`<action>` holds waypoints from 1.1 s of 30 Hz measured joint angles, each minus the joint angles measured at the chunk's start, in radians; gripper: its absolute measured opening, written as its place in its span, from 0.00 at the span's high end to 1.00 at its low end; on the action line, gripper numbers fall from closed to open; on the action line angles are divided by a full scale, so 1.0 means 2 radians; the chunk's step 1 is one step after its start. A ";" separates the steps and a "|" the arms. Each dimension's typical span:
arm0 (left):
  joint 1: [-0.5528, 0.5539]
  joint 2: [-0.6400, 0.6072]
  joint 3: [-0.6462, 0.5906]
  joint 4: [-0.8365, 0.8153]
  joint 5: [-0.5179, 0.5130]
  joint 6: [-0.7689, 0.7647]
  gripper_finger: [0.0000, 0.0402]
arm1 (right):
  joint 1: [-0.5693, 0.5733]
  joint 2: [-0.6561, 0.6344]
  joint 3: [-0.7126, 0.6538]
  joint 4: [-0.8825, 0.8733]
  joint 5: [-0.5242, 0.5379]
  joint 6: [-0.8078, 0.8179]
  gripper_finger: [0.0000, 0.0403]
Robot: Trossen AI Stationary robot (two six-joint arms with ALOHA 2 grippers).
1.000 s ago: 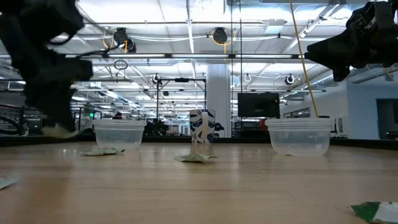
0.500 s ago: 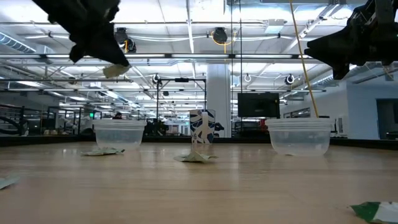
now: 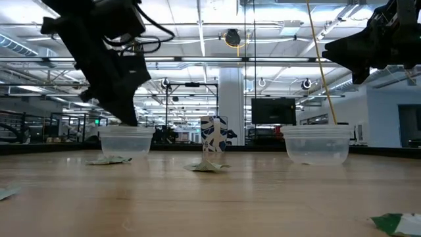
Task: Pick and place Stevia / Truvia into bins
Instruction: Put the light green stevia packet into the left transparent container, then put the light green stevia packet into the right transparent container
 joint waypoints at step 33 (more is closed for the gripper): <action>0.013 -0.022 0.000 0.041 0.067 -0.001 0.92 | 0.000 0.000 0.000 -0.001 -0.007 0.000 0.74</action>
